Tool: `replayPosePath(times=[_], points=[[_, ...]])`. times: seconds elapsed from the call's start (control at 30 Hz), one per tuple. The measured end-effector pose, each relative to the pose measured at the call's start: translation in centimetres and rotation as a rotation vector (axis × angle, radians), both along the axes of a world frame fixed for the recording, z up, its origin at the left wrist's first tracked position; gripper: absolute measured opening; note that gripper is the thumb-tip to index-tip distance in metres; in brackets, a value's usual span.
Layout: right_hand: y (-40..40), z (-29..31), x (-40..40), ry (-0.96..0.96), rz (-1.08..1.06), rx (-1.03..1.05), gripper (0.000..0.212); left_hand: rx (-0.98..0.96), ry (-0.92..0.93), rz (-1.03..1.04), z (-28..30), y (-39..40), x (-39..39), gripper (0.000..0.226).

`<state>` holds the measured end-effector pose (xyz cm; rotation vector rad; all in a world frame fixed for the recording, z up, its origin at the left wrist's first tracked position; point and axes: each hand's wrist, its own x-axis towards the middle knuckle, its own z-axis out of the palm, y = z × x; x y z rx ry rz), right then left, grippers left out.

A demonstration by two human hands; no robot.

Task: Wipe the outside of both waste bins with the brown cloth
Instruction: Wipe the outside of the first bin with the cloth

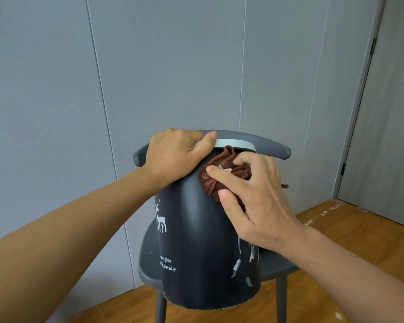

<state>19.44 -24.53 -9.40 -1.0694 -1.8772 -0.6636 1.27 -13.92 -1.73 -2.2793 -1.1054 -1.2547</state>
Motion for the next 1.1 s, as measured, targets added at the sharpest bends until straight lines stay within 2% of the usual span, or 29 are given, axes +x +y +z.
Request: replayPosePath(times=[0.2, 0.3, 0.43, 0.5, 0.63, 0.7, 0.8, 0.97, 1.03, 1.1], points=[[1.0, 0.5, -0.3, 0.183, 0.055, -0.011, 0.048, -0.007, 0.008, 0.000, 0.1, -0.2, 0.5, 0.063], [1.1, 0.0, -0.4, 0.075, -0.015, 0.038, 0.043, -0.012, -0.007, -0.008, 0.1, 0.0, 0.4, 0.061], [-0.5, -2.0, 0.2, -0.167, 0.049, -0.012, 0.041, -0.023, -0.025, -0.006, 0.0, 0.4, 0.1, 0.057], [-0.8, -1.8, 0.6, -0.195, 0.078, -0.026, 0.036, -0.017, -0.027, -0.006, 0.0, 0.4, 0.1, 0.057], [1.0, 1.5, 0.5, 0.104, 0.030, 0.074, 0.034, -0.006, -0.018, -0.023, 0.0, -0.1, 0.7, 0.055], [1.8, 2.3, 0.1, 0.139, -0.020, 0.082, 0.035, -0.003, -0.012, -0.027, 0.0, -0.1, 0.7, 0.059], [1.1, 0.4, -0.7, 0.019, -0.029, 0.066, 0.035, -0.004, -0.020, -0.021, 0.0, 0.3, 0.4, 0.055], [-1.8, -4.1, 0.0, -0.171, 0.086, -0.065, 0.031, -0.026, -0.039, -0.007, 0.0, 0.8, -0.1, 0.061], [-2.0, -4.0, 0.2, -0.121, 0.111, -0.070, 0.031, -0.030, -0.039, -0.018, 0.0, 0.7, -0.1, 0.061], [-0.9, -2.4, 0.3, 0.070, 0.079, -0.051, 0.034, -0.036, -0.036, -0.024, 0.0, 0.7, 0.1, 0.060]])
